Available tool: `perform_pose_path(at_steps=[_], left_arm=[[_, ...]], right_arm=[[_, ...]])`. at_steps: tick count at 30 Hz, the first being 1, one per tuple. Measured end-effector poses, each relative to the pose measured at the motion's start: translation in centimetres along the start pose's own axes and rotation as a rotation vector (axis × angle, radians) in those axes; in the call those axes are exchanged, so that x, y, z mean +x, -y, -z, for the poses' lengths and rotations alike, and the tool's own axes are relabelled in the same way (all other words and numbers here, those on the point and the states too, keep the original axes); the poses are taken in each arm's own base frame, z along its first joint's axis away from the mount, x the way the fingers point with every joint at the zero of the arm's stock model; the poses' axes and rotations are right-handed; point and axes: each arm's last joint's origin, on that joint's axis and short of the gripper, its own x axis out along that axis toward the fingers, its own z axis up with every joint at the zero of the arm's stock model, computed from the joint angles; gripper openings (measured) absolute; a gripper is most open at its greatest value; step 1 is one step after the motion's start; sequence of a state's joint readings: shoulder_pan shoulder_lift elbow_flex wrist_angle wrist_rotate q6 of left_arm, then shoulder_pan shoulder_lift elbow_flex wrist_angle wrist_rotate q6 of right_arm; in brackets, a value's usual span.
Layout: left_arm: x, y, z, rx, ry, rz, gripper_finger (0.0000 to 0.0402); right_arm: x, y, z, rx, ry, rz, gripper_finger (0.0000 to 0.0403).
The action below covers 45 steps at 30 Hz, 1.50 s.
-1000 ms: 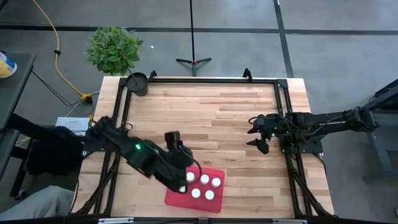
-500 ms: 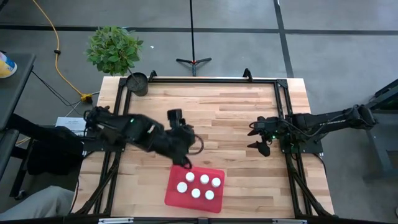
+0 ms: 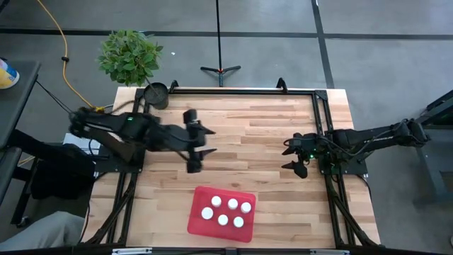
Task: Pick and place pill bottles into a basket
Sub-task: Return to Home Position
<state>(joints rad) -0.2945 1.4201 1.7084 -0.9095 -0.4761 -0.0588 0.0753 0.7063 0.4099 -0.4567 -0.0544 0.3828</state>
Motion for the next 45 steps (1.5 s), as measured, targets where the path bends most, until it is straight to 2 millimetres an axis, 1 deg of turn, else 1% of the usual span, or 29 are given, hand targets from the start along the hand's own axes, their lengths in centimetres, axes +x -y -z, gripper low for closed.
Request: perform_pose_path(at_steps=[2,7,11,14,19,22,26,32,38,45], left_arm=[[-0.8,-0.4,2.0,-0.021,0.057,0.042,0.0275],[-1.7,-1.0,8.0,-0.03,0.17,0.131,0.0275],[-2.4,-1.6,12.5,-0.068,0.271,0.143,0.0275],[-3.0,-2.0,15.3,-0.095,0.339,0.159,0.0276],[-4.2,-2.8,18.7,-0.144,0.403,0.173,0.0275],[-4.8,-3.2,20.3,-0.162,0.444,0.176,0.0275],[-5.7,-3.6,21.6,-0.178,0.544,0.223,0.0275],[-6.1,-3.6,23.0,-0.158,0.611,0.29,0.0276],[-6.1,-3.7,24.1,-0.143,0.646,0.285,0.0276],[-6.9,-4.2,25.7,-0.146,0.726,0.274,0.0276]], right_arm=[[0.0,0.0,0.0,-0.001,0.003,-0.001,0.0291],[0.0,-0.1,-0.2,-0.025,0.026,-0.01,0.0291],[0.0,-0.2,-0.4,-0.027,0.045,-0.018,0.0291],[0.0,-0.2,-0.6,-0.028,0.061,-0.025,0.0291],[0.0,-0.3,-0.7,-0.028,0.07,-0.029,0.0291],[0.0,-0.3,-0.7,-0.028,0.073,-0.03,0.0291],[0.0,-0.3,-0.7,-0.023,0.075,-0.031,0.0291],[-0.1,-0.3,-0.9,-0.009,0.089,-0.037,0.0291],[-0.1,-0.6,-1.3,-0.008,0.126,-0.081,0.0291],[-0.7,-1.8,-1.8,-0.079,0.218,-0.151,0.0291]])
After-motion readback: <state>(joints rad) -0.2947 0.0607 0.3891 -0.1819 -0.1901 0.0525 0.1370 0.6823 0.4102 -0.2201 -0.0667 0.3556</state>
